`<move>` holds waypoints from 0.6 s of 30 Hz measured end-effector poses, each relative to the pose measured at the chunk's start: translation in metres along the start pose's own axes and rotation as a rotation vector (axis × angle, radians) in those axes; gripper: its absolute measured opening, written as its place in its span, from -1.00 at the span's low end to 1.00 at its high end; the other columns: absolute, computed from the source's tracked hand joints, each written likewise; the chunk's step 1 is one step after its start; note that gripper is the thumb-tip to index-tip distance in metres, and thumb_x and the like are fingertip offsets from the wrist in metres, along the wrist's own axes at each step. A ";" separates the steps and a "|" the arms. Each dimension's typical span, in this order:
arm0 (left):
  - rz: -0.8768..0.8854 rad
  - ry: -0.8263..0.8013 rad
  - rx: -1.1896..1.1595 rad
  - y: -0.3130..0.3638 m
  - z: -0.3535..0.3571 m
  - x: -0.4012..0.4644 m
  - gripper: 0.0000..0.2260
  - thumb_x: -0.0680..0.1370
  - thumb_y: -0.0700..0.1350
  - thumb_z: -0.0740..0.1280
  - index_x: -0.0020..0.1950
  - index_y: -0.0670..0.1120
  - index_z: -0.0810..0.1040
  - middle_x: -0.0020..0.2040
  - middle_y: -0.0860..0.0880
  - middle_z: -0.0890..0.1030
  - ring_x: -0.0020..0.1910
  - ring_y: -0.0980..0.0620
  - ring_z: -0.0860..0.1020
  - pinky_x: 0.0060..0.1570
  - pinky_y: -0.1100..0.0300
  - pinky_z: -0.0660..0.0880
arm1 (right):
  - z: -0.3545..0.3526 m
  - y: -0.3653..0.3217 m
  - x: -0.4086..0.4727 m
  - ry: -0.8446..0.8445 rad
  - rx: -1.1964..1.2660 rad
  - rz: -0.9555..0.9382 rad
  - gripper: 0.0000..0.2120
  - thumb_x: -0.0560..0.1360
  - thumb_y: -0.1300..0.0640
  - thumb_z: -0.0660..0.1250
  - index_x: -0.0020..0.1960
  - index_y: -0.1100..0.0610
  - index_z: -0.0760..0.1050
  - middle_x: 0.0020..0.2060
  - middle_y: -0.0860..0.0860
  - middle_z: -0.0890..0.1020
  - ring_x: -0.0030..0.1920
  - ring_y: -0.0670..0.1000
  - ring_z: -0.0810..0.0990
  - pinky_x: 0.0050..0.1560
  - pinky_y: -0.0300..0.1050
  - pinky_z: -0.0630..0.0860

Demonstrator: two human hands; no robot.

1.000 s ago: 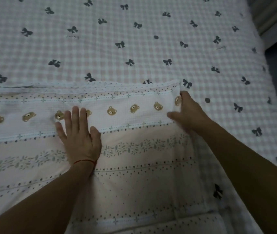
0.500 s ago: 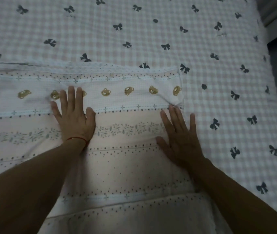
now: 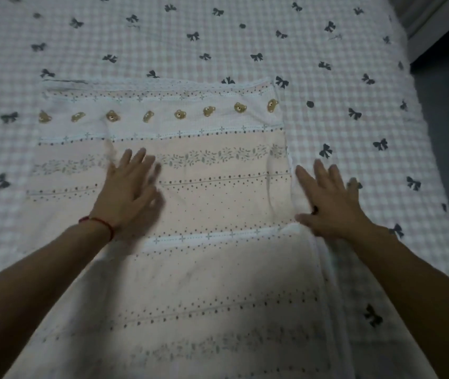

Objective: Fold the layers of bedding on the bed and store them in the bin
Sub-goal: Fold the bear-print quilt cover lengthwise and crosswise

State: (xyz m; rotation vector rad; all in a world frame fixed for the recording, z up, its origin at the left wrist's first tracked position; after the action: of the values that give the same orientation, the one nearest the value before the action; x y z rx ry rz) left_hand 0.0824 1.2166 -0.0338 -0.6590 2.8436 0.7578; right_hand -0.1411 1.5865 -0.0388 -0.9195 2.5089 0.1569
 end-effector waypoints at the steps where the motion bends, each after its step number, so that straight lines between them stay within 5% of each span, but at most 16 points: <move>1: -0.011 0.038 0.005 -0.002 0.005 -0.031 -0.42 0.63 0.18 0.06 0.62 -0.03 0.19 0.65 -0.06 0.06 0.63 -0.10 -0.05 0.56 -0.22 -0.11 | -0.002 -0.003 -0.011 0.054 0.061 0.016 -0.10 0.51 -0.05 0.40 0.65 -0.12 -0.10 0.66 0.06 -0.11 0.64 0.18 -0.11 0.55 0.43 -0.12; 3: -0.083 0.130 0.015 -0.008 0.009 -0.091 -0.49 0.67 0.12 0.10 0.58 -0.05 0.26 0.63 -0.09 0.13 0.63 -0.12 0.02 0.55 -0.23 -0.05 | -0.003 -0.022 -0.039 0.194 0.250 -0.005 -0.31 0.50 0.12 0.36 0.59 -0.03 0.24 0.63 0.04 0.17 0.61 0.11 0.14 0.57 0.27 0.06; 5: -0.205 0.197 0.030 -0.028 0.014 -0.152 -0.50 0.64 0.07 0.11 0.55 -0.09 0.32 0.61 -0.13 0.19 0.61 -0.15 0.09 0.54 -0.25 0.02 | 0.008 -0.042 -0.078 0.299 0.438 0.031 -0.46 0.52 0.03 0.26 0.50 0.02 0.37 0.55 0.06 0.34 0.54 0.13 0.28 0.52 0.22 0.20; 11: -0.611 0.266 0.025 -0.072 0.038 -0.313 -0.45 0.46 -0.02 0.25 0.42 -0.21 0.37 0.44 -0.37 0.34 0.41 -0.37 0.33 0.39 -0.23 0.27 | 0.088 -0.085 -0.195 0.392 0.466 0.378 -0.28 0.49 -0.19 0.20 0.53 0.18 0.22 0.47 0.26 0.33 0.46 0.31 0.31 0.40 0.36 0.27; 15: -0.990 0.264 -0.564 -0.092 0.076 -0.385 -0.43 0.42 0.04 0.42 0.40 -0.04 0.40 0.30 -0.08 0.55 0.26 -0.19 0.52 0.27 -0.22 0.47 | 0.135 -0.105 -0.267 0.387 0.797 0.711 -0.02 0.36 -0.40 0.16 0.53 0.27 0.17 0.40 0.34 0.37 0.40 0.38 0.34 0.36 0.38 0.34; 18: -1.135 0.281 -0.917 -0.084 0.083 -0.395 -0.49 0.60 0.05 0.38 0.52 -0.02 0.35 0.24 0.05 0.49 0.20 -0.03 0.46 0.30 -0.17 0.46 | 0.137 -0.111 -0.288 0.419 0.951 0.760 -0.18 0.46 -0.30 0.34 0.44 0.31 0.32 0.29 0.31 0.47 0.29 0.31 0.45 0.32 0.27 0.43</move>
State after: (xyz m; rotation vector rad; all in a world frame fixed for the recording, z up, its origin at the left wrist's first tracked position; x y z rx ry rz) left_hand 0.4746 1.3427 -0.0529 -2.2665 1.5549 1.6629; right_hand 0.1750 1.7047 -0.0226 0.4251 2.6622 -0.9928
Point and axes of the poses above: each hand's wrist, its own x-axis towards the middle knuckle, its own z-axis out of the palm, y = z × x, the point moved 2 cm from there along x, towards the middle knuckle
